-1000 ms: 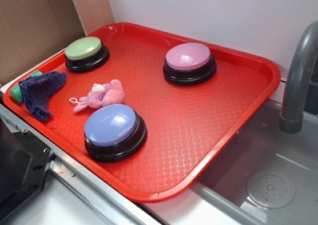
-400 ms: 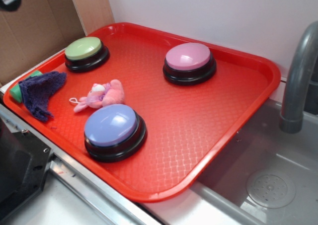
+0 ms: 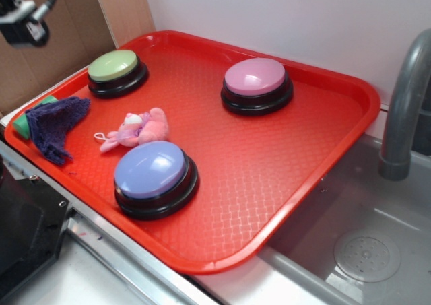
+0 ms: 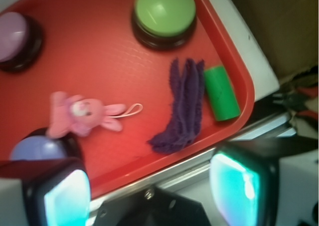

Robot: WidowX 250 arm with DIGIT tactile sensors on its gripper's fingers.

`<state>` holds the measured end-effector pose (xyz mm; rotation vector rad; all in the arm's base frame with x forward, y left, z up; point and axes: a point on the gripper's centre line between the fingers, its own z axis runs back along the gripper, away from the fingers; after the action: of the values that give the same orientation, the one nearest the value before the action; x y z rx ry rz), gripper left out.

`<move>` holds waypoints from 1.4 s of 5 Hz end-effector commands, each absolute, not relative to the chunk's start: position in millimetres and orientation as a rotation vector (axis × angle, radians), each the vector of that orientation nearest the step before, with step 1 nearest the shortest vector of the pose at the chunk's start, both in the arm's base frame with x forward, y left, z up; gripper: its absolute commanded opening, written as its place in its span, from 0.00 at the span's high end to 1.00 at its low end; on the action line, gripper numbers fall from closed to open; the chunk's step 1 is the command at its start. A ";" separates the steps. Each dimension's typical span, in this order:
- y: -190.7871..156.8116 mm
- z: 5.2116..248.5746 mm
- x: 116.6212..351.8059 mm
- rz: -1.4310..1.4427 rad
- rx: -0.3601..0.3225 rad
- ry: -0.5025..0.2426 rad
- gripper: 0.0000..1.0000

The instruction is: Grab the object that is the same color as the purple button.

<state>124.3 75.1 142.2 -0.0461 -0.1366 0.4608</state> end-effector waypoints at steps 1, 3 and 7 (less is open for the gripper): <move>98.0 92.5 124.0 0.620 -0.009 -0.152 0.00; 104.8 44.1 125.5 0.689 0.040 -0.100 0.00; 101.0 41.9 132.2 0.613 0.053 -0.095 0.99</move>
<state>128.5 94.2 33.3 0.0313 -0.0491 0.6212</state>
